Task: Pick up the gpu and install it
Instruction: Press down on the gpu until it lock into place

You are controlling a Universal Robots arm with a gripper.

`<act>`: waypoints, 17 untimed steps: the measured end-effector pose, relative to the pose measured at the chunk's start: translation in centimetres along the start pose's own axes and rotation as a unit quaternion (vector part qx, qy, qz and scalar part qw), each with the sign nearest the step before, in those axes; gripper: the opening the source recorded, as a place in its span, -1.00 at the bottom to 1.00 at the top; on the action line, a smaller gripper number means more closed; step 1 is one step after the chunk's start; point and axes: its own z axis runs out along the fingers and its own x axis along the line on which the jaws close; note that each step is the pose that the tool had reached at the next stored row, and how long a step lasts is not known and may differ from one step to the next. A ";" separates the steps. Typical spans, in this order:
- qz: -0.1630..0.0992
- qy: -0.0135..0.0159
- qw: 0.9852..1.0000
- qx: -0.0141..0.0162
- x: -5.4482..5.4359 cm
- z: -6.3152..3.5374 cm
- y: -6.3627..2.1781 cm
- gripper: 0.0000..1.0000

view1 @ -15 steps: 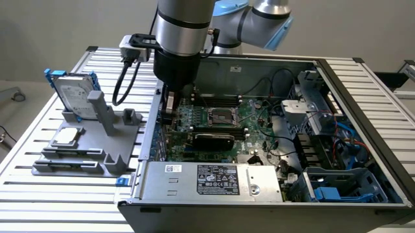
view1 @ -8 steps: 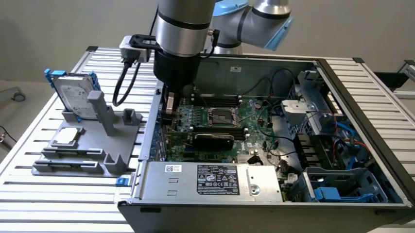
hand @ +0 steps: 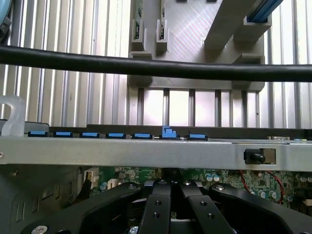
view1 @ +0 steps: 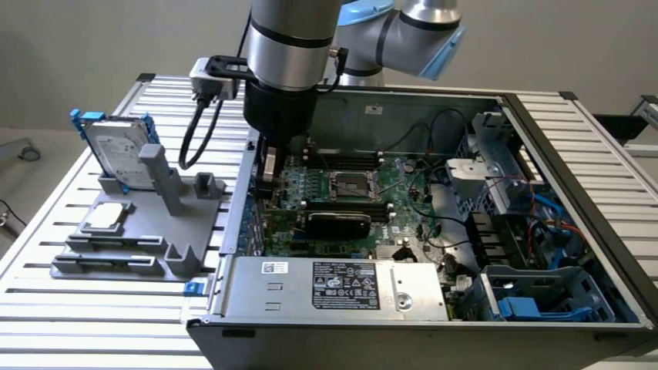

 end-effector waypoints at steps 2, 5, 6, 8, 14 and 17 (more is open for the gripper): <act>0.000 0.000 1.000 0.000 0.0 -0.05 0.01 -0.79; 0.000 0.000 1.000 0.000 0.0 -0.43 -0.02 -0.79; 0.000 0.000 1.000 0.000 0.0 -0.51 -0.08 -0.79; 0.000 0.000 1.000 0.000 0.0 -0.62 -0.28 -0.79; -0.001 0.000 1.000 0.005 0.0 -0.78 -1.03 -0.79; -0.002 0.000 1.000 0.012 0.0 -0.86 -1.41 -0.79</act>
